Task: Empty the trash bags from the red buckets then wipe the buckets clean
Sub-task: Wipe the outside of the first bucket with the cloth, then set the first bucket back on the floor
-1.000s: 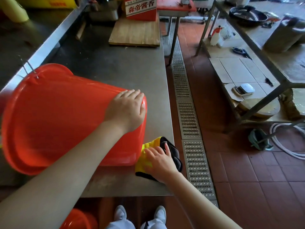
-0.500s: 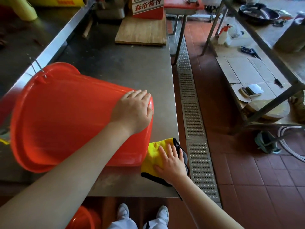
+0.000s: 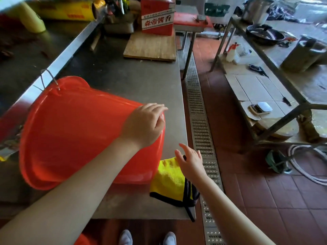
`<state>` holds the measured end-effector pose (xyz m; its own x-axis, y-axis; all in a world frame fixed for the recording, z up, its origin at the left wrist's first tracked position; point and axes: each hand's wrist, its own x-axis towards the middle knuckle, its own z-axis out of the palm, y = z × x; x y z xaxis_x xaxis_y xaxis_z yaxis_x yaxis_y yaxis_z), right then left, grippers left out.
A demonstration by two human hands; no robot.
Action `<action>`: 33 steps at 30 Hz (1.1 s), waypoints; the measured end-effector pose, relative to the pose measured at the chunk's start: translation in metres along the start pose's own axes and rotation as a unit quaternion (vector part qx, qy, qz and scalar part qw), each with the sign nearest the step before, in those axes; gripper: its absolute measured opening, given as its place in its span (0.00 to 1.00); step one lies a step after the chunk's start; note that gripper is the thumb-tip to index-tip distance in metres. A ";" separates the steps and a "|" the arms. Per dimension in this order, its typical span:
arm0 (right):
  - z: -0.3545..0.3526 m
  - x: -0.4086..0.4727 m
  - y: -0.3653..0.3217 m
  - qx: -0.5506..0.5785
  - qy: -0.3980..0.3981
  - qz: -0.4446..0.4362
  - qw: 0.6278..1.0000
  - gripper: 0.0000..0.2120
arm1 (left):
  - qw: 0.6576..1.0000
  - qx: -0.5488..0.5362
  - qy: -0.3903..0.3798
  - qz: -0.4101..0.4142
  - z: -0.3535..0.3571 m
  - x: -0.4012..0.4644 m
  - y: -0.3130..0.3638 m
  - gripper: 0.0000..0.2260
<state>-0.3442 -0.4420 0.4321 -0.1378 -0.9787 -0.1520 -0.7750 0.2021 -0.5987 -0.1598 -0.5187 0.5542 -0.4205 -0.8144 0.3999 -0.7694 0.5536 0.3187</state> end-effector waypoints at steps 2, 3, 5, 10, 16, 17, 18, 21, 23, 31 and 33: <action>-0.017 0.009 -0.017 0.019 0.022 -0.027 0.999 0.21 | 0.995 -0.096 0.033 -0.017 -0.006 0.002 -0.001 0.18; -0.024 0.012 -0.027 0.026 0.033 -0.041 0.998 0.21 | 0.989 -0.137 0.055 -0.029 -0.010 0.002 -0.002 0.18; -0.037 0.018 -0.047 0.035 0.056 -0.064 0.996 0.20 | 0.972 -0.204 0.096 -0.061 -0.016 0.002 -0.004 0.17; -0.060 0.030 -0.099 0.040 0.091 -0.133 0.986 0.21 | 0.888 -0.398 0.189 -0.133 -0.033 0.009 -0.008 0.16; -0.063 0.037 -0.162 0.019 0.048 -0.199 0.979 0.23 | 0.762 -0.542 0.250 -0.251 -0.059 0.019 -0.023 0.13; -0.060 0.038 -0.170 0.017 0.035 -0.202 0.979 0.25 | 0.766 -0.538 0.243 -0.253 -0.065 0.018 -0.027 0.13; -0.056 0.039 -0.177 0.015 0.022 -0.207 0.978 0.27 | 0.777 -0.527 0.234 -0.253 -0.071 0.017 -0.031 0.13; -0.041 0.040 -0.195 -0.020 0.004 -0.234 0.972 0.28 | 0.819 -0.479 0.206 -0.240 -0.087 0.009 -0.047 0.14; -0.030 0.041 -0.198 -0.064 0.014 -0.247 0.967 0.28 | 0.857 -0.426 0.180 -0.229 -0.096 -0.003 -0.062 0.13; -0.005 0.044 -0.184 -0.162 0.117 -0.258 0.945 0.33 | 0.955 -0.074 0.209 -0.199 -0.131 -0.059 -0.118 0.19; -0.004 0.044 -0.183 -0.167 0.128 -0.258 0.943 0.33 | 0.944 -0.064 0.192 -0.262 -0.133 -0.068 -0.127 0.24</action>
<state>-0.2109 -0.5222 0.5378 0.1981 -0.9289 0.3128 -0.9248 -0.2829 -0.2543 0.0308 -0.5105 0.6012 0.2263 -0.8726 0.4328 -0.7484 0.1287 0.6507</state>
